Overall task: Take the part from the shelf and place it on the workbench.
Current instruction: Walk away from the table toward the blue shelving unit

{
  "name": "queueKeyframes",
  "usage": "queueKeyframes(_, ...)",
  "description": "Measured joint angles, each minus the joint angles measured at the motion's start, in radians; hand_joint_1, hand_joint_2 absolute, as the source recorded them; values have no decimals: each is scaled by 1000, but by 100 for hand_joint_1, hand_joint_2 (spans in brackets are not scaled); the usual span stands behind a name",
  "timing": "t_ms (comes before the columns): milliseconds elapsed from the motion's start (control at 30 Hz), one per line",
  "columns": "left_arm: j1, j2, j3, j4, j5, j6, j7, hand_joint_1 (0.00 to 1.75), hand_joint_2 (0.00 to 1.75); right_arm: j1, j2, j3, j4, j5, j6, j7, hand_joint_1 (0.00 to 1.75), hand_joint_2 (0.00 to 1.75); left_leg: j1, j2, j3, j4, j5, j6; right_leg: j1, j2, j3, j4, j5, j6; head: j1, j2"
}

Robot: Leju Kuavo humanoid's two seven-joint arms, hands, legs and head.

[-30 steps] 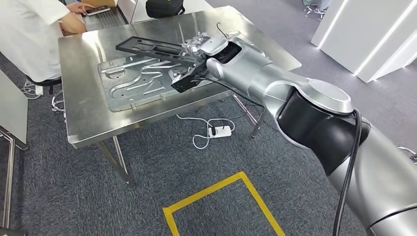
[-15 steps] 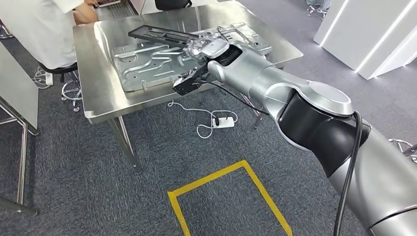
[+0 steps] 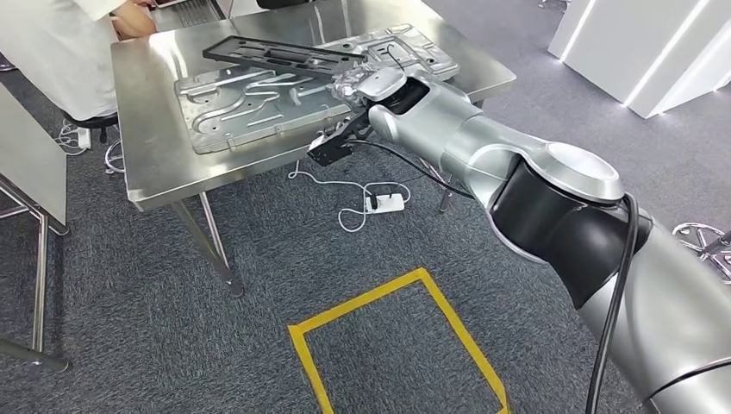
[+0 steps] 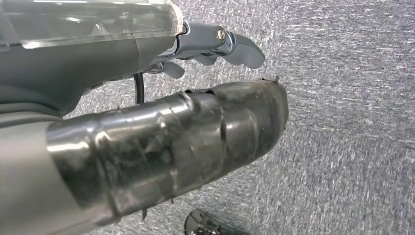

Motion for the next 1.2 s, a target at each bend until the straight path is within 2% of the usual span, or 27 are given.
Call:
queueKeyframes(67, 1, 1, 0, 0, 0, 0, 0, 0, 0, 0, 1, 0, 0, 0, 0, 0, 0, 0, -3, 0, -49, 125, -72, 1, 7, -1, -8, 0, 7, -12, 0, 0)
queueKeyframes(100, 2, 1, 0, 0, 0, 0, 0, 0, 0, 1, 1, 0, 0, 0, 0, 0, 0, 0, -5, 0, -73, 188, -98, 2, 11, 0, -12, 2, 9, -15, 0, 0)
queueKeyframes(133, 2, 2, 0, 0, 0, 0, 0, 0, 0, 2, 1, 0, 1, 0, 0, 0, 0, 0, -9, 0, -85, 225, -107, 5, 17, 1, -17, 3, 10, -18, 0, 0)
queueKeyframes(167, 3, 2, 0, 0, 0, 0, 0, 0, 0, 2, 1, 0, 0, 0, 0, 0, 0, 0, -13, 0, -80, 228, -97, 10, 22, 3, -19, 5, 11, -20, 0, 0)
queueKeyframes(200, 2, 2, 0, 0, -1, 0, 0, 0, 0, 2, 1, 0, 0, 0, 0, 0, 0, 0, -18, -1, -57, 192, -72, 18, 29, 4, -20, 6, 11, -22, 0, 0)
queueKeyframes(267, 2, 5, 0, 0, -1, 0, -1, 0, 0, 2, 0, 0, 1, -1, 0, 0, 0, 0, -31, -3, 19, 64, -19, 50, 38, 5, -19, 7, 10, -24, 0, 0)
queueKeyframes(333, 2, 7, 0, 0, -2, 1, -1, 0, 0, 3, -1, 1, 1, -2, 0, 0, 0, 0, -42, -3, 68, -25, -1, 72, 38, 5, -22, 8, 11, -22, 0, 0)
queueKeyframes(367, 1, 8, 0, 0, -2, 1, -2, 0, 0, 4, -1, 1, 2, -2, 0, 0, 0, 0, -45, -2, 76, -40, -4, 76, 36, 4, -25, 7, 13, -19, 0, 0)
queueKeyframes(433, -1, 8, 0, -1, -2, 2, -2, 0, 0, 6, -3, 1, 2, -3, -2, 0, 0, 0, -43, 0, 84, -68, 2, 75, 35, 4, -26, 4, 17, -11, 0, 0)
queueKeyframes(500, -2, 8, 0, 0, -2, 2, -3, 0, 0, 3, -8, 1, 2, -2, -7, 0, 0, 0, -34, 3, 95, -94, 11, 76, 34, 6, -40, 30, -6, 2, 1, 0)
queueKeyframes(533, -2, 8, 0, 0, -2, 2, -3, 0, 0, 1, -10, 1, 2, -2, -10, 0, 0, 0, -30, 5, 98, -101, 15, 76, 29, 6, -60, 75, -32, 11, 1, 0)
queueKeyframes(600, -2, 7, 0, 0, -3, 2, -3, 0, 0, 3, -14, 1, 2, -1, -15, 0, 0, 0, -25, 6, 97, -102, 16, 76, 14, 6, -121, 209, -90, 29, 1, 0)
queueKeyframes(633, -2, 6, 0, 0, -3, 2, -3, 0, 0, 7, -16, 2, 2, 0, -16, 0, 0, 0, -22, 6, 96, -100, 16, 75, 6, 6, -146, 260, -103, 37, 1, 0)
queueKeyframes(667, -1, 5, 0, 0, -3, 2, -3, 0, 0, 11, -19, 2, 2, 0, -16, 0, 0, 0, -18, 6, 95, -96, 15, 73, -2, 5, -155, 276, -97, 45, 1, 0)
queueKeyframes(700, 0, 4, 0, 0, -4, 2, -3, 0, 0, 13, -22, 2, 2, 0, -16, 0, 0, 0, -13, 6, 93, -91, 12, 69, -9, 4, -144, 252, -72, 52, 1, 0)
queueKeyframes(767, 1, 3, 0, 0, -4, 2, -3, 0, 0, 12, -25, 3, 2, 0, -17, 0, 0, 0, -5, 6, 89, -76, 4, 55, -20, 2, -80, 120, -8, 66, 1, 0)
queueKeyframes(800, 1, 4, 0, 0, -4, 2, -3, 0, 0, 12, -27, 3, 2, 0, -17, 0, 0, 0, -3, 6, 86, -68, 1, 47, -21, 3, -51, 62, 13, 66, 1, 0)
queueKeyframes(833, 0, 4, 0, 0, -4, 2, -3, 0, 0, 12, -28, 3, 1, 0, -17, 0, 0, 0, -5, 5, 81, -61, -2, 40, -21, 4, -33, 24, 21, 63, 1, 0)
queueKeyframes(867, 0, 4, 0, 0, -4, 2, -2, 0, 0, 13, -29, 3, 0, -1, -17, 1, 0, 0, -7, 5, 77, -57, -3, 41, -20, 6, -30, 14, 18, 58, 0, 0)
queueKeyframes(900, 0, 4, 0, 0, -4, 2, -2, 0, 0, 14, -29, 3, 0, -2, -17, 1, 0, 0, -8, 4, 74, -55, -2, 44, -18, 8, -33, 13, 21, 52, 0, 0)
queueKeyframes(967, 1, 4, 0, 0, -4, 2, -1, 0, 0, 15, -31, 3, 0, -3, -17, 1, 0, 0, -7, 4, 72, -59, 2, 51, -16, 9, -37, 13, 24, 46, 0, 0)
queueKeyframes(1133, 1, 4, 0, 0, -4, 3, 0, 0, 0, 15, -34, 3, -2, -4, -15, 3, 0, 0, -4, 8, 73, -71, 12, 36, -12, 11, -43, 14, 28, 37, 0, 0)
queueKeyframes(1200, 1, 4, 0, 0, -4, 3, 2, 0, 0, 15, -35, 3, -4, -4, -13, 3, 0, 87, -3, 7, 72, -73, 15, 30, -10, 11, -45, 14, 29, 35, 0, 0)
